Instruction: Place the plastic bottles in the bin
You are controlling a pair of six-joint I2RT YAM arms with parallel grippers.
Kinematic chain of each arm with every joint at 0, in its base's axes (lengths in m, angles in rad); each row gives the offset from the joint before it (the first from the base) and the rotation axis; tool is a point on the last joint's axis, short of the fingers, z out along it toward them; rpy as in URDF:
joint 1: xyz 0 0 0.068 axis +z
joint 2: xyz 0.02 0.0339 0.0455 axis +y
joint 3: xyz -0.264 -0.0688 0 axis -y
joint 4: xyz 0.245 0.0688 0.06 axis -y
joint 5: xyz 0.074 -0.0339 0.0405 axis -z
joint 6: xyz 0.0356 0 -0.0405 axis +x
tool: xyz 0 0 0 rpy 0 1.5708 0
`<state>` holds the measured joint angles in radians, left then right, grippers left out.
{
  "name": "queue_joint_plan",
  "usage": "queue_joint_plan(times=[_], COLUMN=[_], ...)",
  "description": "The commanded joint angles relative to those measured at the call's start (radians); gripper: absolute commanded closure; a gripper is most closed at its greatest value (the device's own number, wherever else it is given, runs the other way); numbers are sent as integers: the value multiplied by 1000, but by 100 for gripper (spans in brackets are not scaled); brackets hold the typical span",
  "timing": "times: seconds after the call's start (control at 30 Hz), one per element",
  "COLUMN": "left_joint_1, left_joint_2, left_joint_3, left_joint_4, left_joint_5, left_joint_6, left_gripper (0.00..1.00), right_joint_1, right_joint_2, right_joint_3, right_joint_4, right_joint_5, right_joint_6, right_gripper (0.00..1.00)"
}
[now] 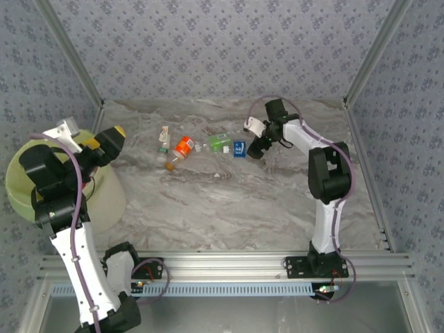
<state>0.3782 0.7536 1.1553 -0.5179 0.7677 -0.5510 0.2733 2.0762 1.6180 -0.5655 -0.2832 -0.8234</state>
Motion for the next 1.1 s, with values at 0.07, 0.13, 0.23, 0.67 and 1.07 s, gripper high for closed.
queue_joint_plan(times=[0.07, 0.13, 0.23, 0.67, 1.07], left_joint_1=[-120, -183, -273, -550, -691], left_joint_2=[1, 15, 48, 172, 345], left_joint_3=[-29, -34, -32, -76, -103], left_joint_4=[75, 88, 101, 226, 381], left_joint_5=[-11, -50, -94, -424, -430], left_joint_6=[-24, -20, -11, -84, -162], left_gripper=[0, 0, 1, 1, 1], right_joint_1=[17, 31, 42, 122, 270], right_joint_2=[118, 144, 163, -230, -545], right_joint_3=[135, 144, 154, -240, -417], right_joint_4=[-146, -156, -178, 155, 357], right_joint_5=[35, 54, 66, 22, -78], right_joint_6=[-241, -284, -308, -92, 448], right_gripper=[2, 4, 16, 39, 46])
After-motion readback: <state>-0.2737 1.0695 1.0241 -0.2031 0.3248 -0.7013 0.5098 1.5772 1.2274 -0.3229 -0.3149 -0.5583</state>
